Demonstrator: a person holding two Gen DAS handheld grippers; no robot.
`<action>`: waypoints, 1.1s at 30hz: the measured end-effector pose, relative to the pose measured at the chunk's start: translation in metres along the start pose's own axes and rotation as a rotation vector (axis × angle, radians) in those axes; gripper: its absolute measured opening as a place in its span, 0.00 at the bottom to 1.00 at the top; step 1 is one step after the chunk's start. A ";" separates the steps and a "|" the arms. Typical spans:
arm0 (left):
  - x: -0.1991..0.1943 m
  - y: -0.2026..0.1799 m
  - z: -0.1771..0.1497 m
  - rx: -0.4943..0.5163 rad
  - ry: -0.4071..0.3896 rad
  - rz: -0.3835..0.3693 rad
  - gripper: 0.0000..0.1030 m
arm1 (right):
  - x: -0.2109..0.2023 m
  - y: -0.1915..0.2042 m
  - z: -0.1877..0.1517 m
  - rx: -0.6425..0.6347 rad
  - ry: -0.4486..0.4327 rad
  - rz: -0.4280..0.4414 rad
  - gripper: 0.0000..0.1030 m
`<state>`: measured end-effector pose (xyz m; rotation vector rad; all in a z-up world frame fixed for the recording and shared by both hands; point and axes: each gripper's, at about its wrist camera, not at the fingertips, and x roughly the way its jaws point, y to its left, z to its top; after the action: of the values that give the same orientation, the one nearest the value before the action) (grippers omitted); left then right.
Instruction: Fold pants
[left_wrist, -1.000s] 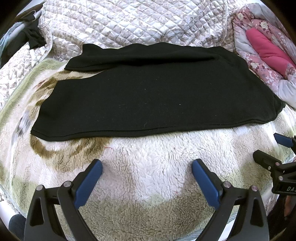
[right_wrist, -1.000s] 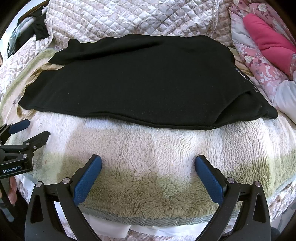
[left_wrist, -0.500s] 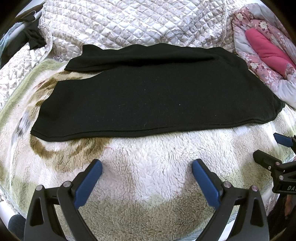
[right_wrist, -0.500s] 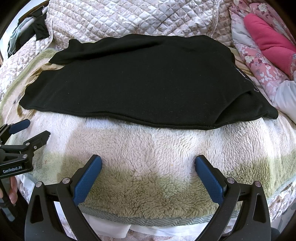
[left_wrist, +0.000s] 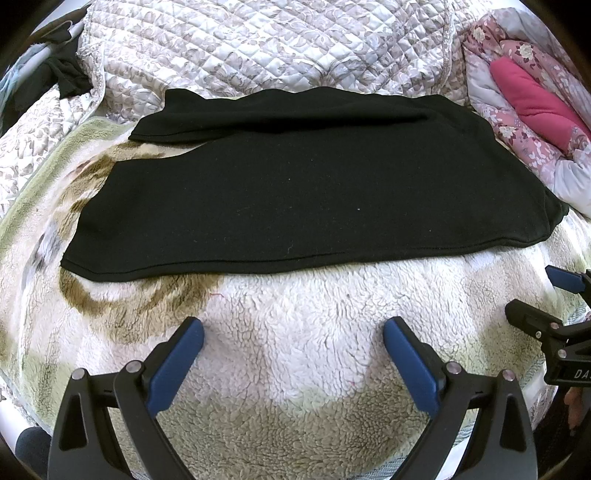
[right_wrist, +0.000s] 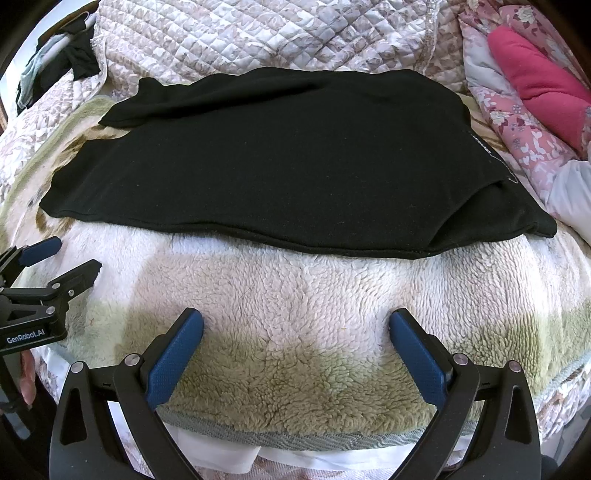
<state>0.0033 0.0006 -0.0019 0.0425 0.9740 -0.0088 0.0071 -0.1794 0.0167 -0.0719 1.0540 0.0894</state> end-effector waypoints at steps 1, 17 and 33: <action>0.000 0.000 0.000 0.000 0.000 0.000 0.97 | 0.000 0.000 0.000 0.003 -0.009 0.001 0.98; -0.002 0.002 0.003 -0.007 -0.003 -0.022 0.96 | -0.005 -0.002 0.001 -0.007 -0.003 0.000 0.97; -0.008 0.008 0.003 -0.039 -0.009 -0.053 0.90 | -0.015 -0.009 0.008 0.032 -0.013 0.017 0.87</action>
<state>0.0016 0.0079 0.0064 -0.0188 0.9663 -0.0387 0.0079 -0.1883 0.0340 -0.0335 1.0427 0.0878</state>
